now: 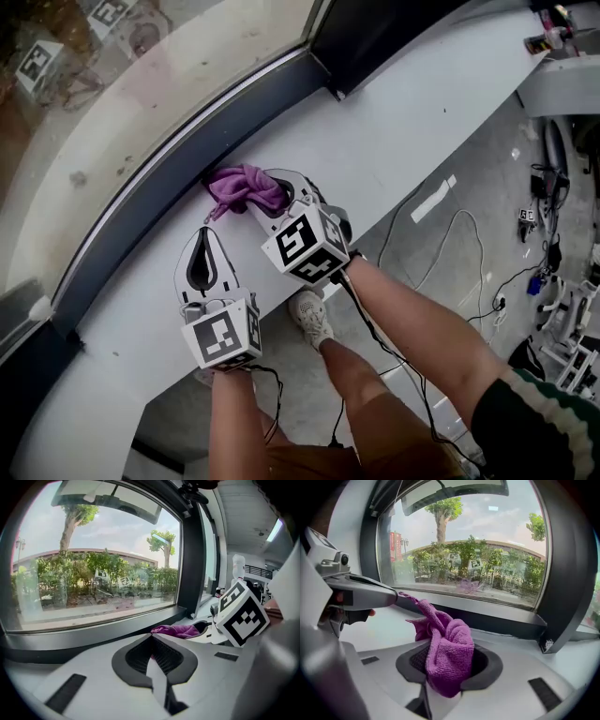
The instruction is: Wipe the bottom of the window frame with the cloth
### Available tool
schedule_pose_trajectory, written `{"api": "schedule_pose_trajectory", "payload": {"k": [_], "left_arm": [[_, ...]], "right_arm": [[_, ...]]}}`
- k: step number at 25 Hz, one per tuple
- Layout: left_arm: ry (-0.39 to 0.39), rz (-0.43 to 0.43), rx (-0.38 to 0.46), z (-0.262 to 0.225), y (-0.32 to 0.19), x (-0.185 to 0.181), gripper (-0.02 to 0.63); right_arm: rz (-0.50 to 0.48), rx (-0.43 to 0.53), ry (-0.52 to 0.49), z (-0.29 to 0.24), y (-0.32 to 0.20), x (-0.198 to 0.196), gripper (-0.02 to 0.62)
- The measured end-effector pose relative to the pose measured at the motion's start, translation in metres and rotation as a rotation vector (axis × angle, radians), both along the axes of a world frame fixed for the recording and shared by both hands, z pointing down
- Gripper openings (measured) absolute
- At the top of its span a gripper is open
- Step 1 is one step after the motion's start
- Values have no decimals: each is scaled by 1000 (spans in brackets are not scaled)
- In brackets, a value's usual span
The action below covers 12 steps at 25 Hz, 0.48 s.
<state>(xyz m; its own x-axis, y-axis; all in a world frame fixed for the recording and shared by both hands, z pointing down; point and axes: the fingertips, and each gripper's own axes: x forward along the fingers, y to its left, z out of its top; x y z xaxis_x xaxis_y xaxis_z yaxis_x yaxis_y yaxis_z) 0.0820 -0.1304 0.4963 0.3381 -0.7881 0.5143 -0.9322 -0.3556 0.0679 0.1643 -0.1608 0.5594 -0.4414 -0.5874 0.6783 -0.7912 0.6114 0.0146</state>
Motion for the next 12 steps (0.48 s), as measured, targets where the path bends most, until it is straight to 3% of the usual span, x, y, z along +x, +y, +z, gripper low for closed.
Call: {"api": "schedule_pose_trajectory", "payload": {"k": [7, 12], "left_arm": [[24, 88, 3, -4, -2, 26, 9], [29, 173, -17, 6, -36, 98, 8]], "right_arm": [[36, 25, 40, -4, -4, 26, 146], [91, 14, 25, 1, -28, 94, 144]]}}
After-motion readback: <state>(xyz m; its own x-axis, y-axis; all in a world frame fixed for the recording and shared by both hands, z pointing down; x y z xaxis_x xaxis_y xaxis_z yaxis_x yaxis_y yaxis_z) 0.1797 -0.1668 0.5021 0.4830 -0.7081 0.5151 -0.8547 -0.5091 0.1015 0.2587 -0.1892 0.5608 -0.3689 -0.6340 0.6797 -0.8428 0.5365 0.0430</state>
